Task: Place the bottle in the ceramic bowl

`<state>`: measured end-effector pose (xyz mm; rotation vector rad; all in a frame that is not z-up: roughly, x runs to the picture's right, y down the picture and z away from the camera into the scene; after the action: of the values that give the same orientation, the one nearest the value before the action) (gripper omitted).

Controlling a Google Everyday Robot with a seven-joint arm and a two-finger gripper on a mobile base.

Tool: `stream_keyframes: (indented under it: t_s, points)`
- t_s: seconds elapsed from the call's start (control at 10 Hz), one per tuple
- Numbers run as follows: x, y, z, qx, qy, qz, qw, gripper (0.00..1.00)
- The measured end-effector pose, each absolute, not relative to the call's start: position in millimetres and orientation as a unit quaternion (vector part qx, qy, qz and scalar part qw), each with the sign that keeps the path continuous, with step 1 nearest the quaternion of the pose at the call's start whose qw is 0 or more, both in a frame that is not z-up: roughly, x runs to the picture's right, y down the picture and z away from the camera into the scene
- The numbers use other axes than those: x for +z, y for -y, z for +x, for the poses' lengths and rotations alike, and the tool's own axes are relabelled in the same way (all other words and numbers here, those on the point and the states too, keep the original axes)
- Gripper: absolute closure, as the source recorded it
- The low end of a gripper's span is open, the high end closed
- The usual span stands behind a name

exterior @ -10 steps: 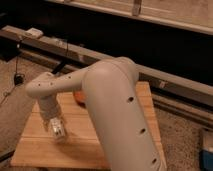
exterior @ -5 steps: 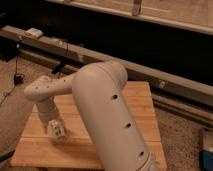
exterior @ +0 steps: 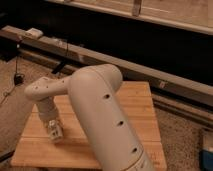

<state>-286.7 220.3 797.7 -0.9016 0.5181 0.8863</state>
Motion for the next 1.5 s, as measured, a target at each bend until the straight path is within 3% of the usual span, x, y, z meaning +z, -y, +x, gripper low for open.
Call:
stream_keyframes:
  t_s: [0.1, 0.3, 0.9, 1.5]
  points:
    - [797, -218, -287, 0.409, -0.237, -0.42, 0.775, 0.85]
    - [793, -208, -289, 0.411, -0.226, -0.425, 0.774, 0.99]
    - [757, -107, -286, 0.448, -0.161, -0.413, 0.776, 1.0]
    - [783, -11, -247, 0.511, -0.114, -0.376, 0.764, 1.0]
